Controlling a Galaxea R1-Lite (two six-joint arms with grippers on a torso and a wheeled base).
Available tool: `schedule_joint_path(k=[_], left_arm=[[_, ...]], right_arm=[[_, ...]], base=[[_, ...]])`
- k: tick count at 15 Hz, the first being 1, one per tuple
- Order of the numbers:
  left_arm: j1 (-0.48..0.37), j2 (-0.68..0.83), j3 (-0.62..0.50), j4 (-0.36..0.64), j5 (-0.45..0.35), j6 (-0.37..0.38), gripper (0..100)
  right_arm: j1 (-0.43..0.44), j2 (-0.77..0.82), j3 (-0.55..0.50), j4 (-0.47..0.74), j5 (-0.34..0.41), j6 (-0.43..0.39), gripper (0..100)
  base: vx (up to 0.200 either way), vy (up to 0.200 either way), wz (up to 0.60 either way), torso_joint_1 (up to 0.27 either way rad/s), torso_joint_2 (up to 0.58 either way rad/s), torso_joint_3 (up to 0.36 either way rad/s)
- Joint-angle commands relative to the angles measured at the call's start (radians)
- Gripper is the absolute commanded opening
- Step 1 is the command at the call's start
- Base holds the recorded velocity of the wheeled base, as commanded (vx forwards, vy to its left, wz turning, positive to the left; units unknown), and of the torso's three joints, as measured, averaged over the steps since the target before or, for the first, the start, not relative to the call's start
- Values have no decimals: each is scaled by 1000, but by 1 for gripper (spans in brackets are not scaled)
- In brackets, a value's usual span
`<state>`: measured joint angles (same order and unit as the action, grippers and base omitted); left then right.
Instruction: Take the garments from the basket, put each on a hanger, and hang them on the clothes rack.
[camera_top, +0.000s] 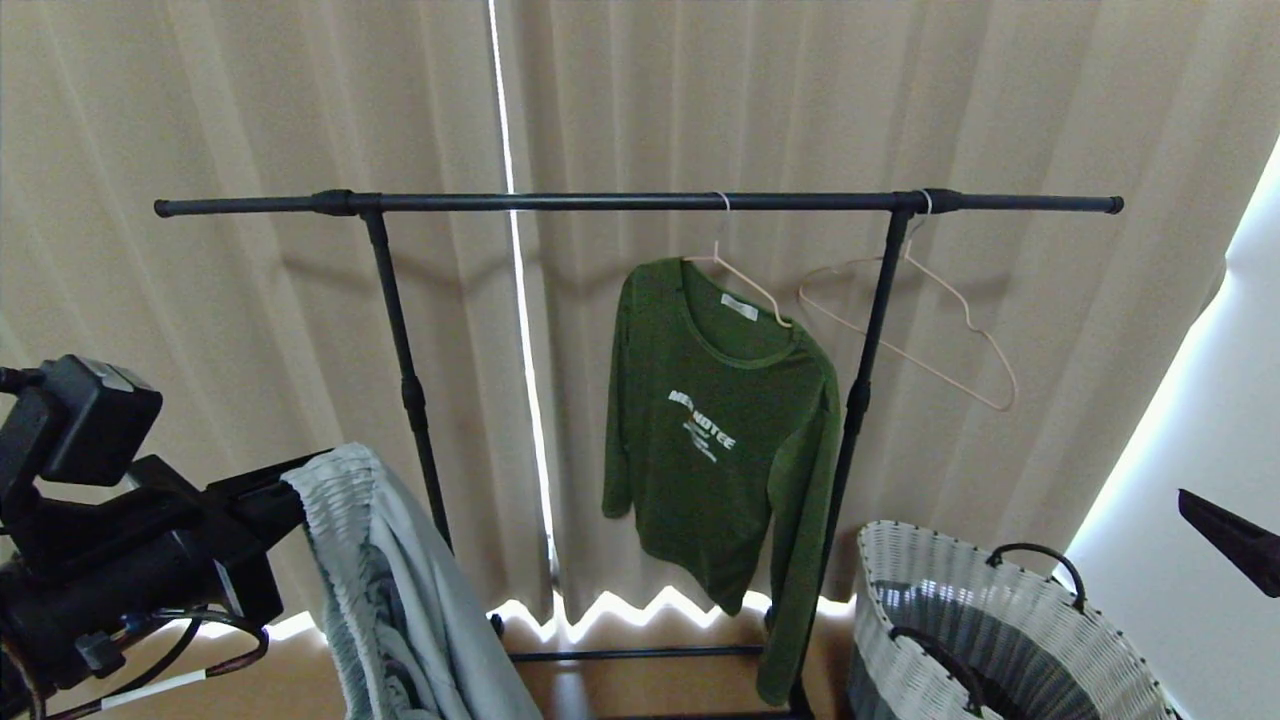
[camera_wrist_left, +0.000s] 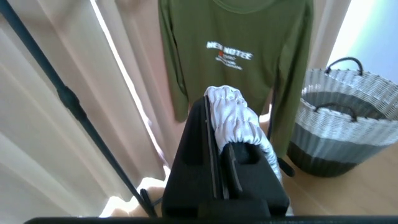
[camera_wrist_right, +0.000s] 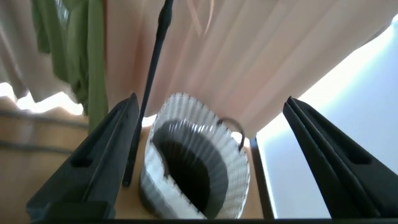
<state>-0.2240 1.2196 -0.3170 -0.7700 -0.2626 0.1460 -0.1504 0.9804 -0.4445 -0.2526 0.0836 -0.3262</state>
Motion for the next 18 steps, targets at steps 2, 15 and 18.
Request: schedule_joint_path(k=[2,15,18], left_arm=[[0,0,4,0,0,1,0],[0,-5,16,0,0,23,0],[0,-5,18,0,0,23,0]], right_arm=[[0,1,-5,3,1,-1,100],[0,1,0,1,5,1,100],[0,6,-16,3,4,1,100]], base=[[200,0,0,10,2,-5],[169,0,0,4,1,2],[0,0,0,0,0,0]])
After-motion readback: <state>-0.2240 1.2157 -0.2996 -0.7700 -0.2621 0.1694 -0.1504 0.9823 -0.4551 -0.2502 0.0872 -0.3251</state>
